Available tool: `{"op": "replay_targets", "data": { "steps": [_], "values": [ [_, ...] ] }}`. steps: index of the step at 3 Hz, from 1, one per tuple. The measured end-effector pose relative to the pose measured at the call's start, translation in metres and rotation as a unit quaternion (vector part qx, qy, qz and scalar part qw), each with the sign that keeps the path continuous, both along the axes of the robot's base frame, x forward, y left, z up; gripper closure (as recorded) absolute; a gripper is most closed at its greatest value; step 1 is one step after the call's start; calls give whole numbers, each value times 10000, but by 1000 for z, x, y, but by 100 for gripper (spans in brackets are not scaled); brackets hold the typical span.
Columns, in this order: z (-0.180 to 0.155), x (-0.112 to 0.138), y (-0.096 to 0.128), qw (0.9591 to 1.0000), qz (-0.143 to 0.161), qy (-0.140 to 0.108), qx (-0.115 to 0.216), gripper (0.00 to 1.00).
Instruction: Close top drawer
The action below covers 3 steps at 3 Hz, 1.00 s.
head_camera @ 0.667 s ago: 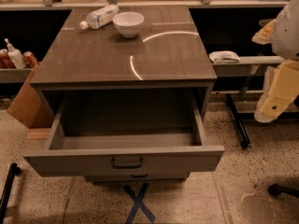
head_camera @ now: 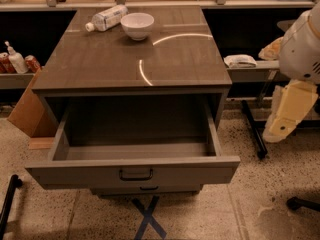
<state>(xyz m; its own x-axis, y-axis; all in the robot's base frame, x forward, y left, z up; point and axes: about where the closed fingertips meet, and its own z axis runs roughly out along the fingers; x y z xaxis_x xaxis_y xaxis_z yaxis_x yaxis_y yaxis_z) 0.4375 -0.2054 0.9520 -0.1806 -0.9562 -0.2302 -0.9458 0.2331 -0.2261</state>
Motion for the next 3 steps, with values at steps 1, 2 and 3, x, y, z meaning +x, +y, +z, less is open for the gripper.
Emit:
{"op": "replay_targets", "data": {
  "steps": [1, 2, 3],
  "values": [
    [-48, -6, 19, 9982, 440, 159, 375, 0],
    [-90, -16, 37, 9917, 848, 238, 931, 0],
    [-124, -29, 57, 9818, 1194, 330, 1439, 0]
  ]
}}
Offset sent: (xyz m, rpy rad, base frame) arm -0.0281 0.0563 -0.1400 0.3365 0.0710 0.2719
